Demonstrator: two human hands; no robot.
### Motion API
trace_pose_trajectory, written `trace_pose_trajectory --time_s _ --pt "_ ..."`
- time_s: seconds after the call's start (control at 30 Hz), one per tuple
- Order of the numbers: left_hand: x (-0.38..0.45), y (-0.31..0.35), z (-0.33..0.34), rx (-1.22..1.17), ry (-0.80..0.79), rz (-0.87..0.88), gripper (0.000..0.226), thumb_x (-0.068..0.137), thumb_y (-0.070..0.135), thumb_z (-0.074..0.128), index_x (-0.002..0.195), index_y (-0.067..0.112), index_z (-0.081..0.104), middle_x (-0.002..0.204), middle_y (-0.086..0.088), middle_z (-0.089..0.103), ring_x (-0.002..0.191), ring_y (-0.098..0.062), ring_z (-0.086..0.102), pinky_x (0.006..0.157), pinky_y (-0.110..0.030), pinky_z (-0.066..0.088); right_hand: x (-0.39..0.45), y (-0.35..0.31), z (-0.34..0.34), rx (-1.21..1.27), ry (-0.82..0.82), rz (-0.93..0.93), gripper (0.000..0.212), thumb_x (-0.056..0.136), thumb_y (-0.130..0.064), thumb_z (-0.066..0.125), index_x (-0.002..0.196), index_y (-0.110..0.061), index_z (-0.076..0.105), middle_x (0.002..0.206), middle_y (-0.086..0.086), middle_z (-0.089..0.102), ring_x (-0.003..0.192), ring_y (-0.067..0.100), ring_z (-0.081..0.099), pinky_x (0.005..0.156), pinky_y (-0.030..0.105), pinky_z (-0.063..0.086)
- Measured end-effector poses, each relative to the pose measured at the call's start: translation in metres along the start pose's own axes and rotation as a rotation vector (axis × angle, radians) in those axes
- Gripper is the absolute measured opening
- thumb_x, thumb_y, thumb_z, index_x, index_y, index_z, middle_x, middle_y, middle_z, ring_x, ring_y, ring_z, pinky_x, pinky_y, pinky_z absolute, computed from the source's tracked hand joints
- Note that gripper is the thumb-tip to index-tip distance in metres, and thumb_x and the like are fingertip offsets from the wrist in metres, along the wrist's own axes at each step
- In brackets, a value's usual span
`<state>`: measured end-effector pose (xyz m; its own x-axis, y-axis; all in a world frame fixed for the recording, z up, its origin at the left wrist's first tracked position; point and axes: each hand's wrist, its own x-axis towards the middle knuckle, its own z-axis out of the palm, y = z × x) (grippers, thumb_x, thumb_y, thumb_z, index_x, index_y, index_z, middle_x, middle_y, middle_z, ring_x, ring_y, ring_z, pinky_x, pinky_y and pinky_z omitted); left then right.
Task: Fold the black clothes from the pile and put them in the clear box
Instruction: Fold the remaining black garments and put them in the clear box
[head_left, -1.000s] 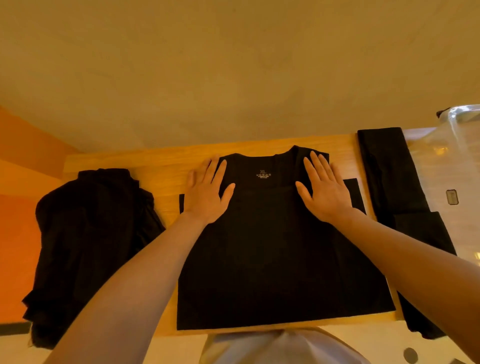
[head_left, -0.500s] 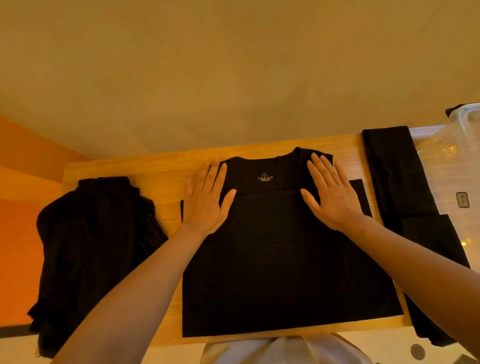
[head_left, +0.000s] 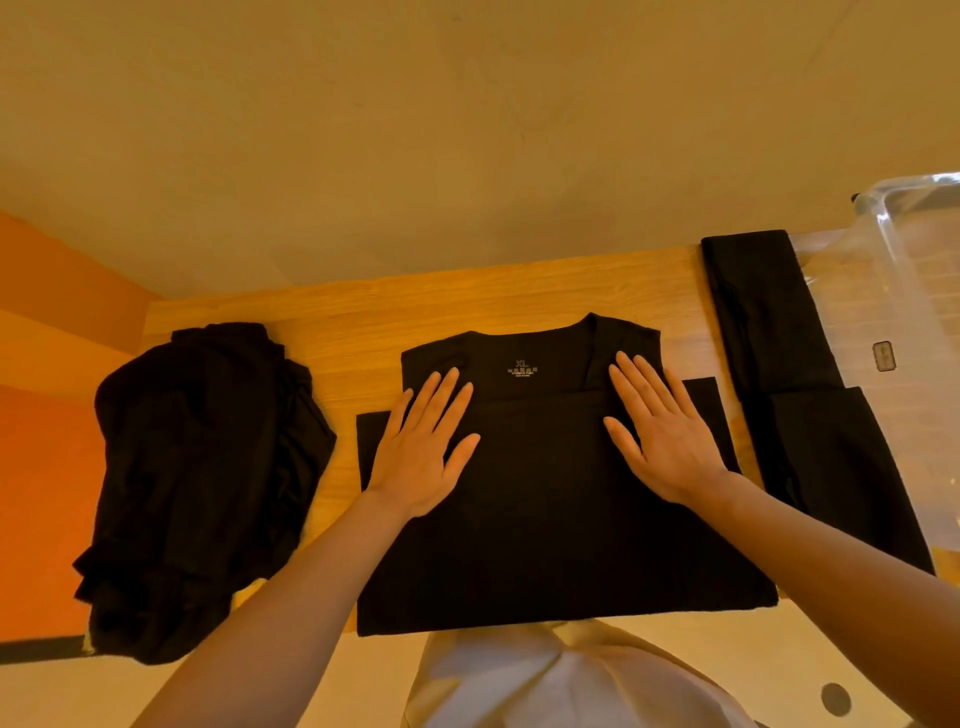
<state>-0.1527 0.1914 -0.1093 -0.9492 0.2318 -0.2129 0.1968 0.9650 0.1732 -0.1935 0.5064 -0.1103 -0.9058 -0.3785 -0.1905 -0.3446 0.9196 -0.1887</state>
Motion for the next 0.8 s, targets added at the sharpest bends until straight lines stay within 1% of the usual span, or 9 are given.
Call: trace_pose_trajectory --time_s 0.07,0.13,0.23,0.3,0.47,0.57,0.63,0.73,0.8 --pt "-0.008 -0.006 -0.005 -0.032 0.028 -0.053 0.061 0.098 0.053 0.017 0.152 0.023 0.021 0.160 0.000 0.013 0.148 -0.017 0.005 0.119 -0.042 0.013 -0.004 0.008 -0.004 0.009 0.021 0.022 0.063 0.099 -0.050 0.017 0.152 -0.017 0.015 0.160 0.001 0.007 0.148 0.014 -0.002 0.121 0.042 0.005" --pt "-0.016 -0.020 -0.011 -0.036 0.064 -0.124 0.059 0.098 0.050 0.024 0.147 0.018 0.034 0.156 -0.002 0.027 0.145 -0.019 0.022 0.113 -0.043 0.023 -0.007 0.020 -0.013 0.004 0.059 0.039 0.057 0.100 -0.043 0.027 0.148 -0.013 0.029 0.157 0.006 0.023 0.146 0.021 0.016 0.119 0.044 0.014" --pt "-0.028 -0.046 -0.021 -0.001 0.124 -0.192 0.046 0.099 0.043 0.039 0.134 0.016 0.050 0.142 -0.004 0.046 0.132 -0.022 0.041 0.104 -0.044 0.029 -0.008 0.040 -0.030 -0.028 0.081 0.042 0.042 0.097 -0.030 0.044 0.134 -0.010 0.048 0.140 0.010 0.046 0.129 0.027 0.044 0.109 0.044 0.036" --pt "-0.034 -0.058 -0.028 0.007 0.145 -0.236 0.034 0.096 0.035 0.051 0.125 0.017 0.057 0.131 -0.003 0.053 0.122 -0.022 0.047 0.101 -0.043 0.027 -0.007 0.050 -0.042 -0.049 0.053 0.057 0.037 0.093 -0.026 0.052 0.127 -0.011 0.053 0.128 0.009 0.053 0.116 0.026 0.051 0.099 0.042 0.043" --pt "-0.024 -0.067 -0.048 -0.158 0.063 -0.302 0.010 0.090 0.028 0.063 0.099 0.025 0.062 0.117 0.006 0.052 0.117 -0.018 0.042 0.096 -0.036 0.016 0.009 0.059 -0.060 -0.087 -0.097 0.099 0.019 0.091 -0.031 0.058 0.107 -0.022 0.057 0.110 -0.001 0.051 0.106 0.019 0.047 0.094 0.038 0.029" --pt "-0.011 -0.066 -0.061 -0.215 -0.014 -0.338 0.013 0.088 0.025 0.066 0.087 0.030 0.054 0.098 0.009 0.057 0.105 -0.018 0.051 0.089 -0.033 0.018 0.021 0.059 -0.071 -0.042 -0.231 0.127 0.011 0.090 -0.030 0.060 0.096 -0.025 0.052 0.102 -0.005 0.049 0.104 0.018 0.048 0.096 0.038 0.028" --pt "-0.008 -0.066 -0.063 -0.279 -0.051 -0.347 0.015 0.088 0.022 0.066 0.089 0.029 0.053 0.087 0.007 0.060 0.095 -0.018 0.057 0.089 -0.029 0.018 0.024 0.058 -0.076 0.083 -0.309 0.159 0.012 0.091 -0.023 0.060 0.095 -0.025 0.048 0.097 -0.002 0.055 0.099 0.020 0.056 0.100 0.038 0.036" --pt "-0.011 -0.068 -0.061 -0.337 -0.043 -0.385 0.022 0.087 0.020 0.068 0.107 0.025 0.059 0.098 0.008 0.062 0.100 -0.016 0.058 0.098 -0.032 0.021 0.022 0.056 -0.075 0.187 -0.305 0.220 0.021 0.092 -0.019 0.061 0.111 -0.019 0.051 0.109 0.005 0.062 0.107 0.026 0.059 0.102 0.045 0.041" --pt "-0.014 -0.067 -0.061 -0.315 -0.038 -0.428 0.025 0.090 0.024 0.065 0.114 0.021 0.061 0.102 0.006 0.064 0.102 -0.016 0.059 0.095 -0.033 0.023 0.020 0.059 -0.076 0.134 -0.300 0.241 0.023 0.093 -0.025 0.060 0.113 -0.016 0.055 0.109 0.004 0.063 0.109 0.025 0.058 0.104 0.044 0.038"
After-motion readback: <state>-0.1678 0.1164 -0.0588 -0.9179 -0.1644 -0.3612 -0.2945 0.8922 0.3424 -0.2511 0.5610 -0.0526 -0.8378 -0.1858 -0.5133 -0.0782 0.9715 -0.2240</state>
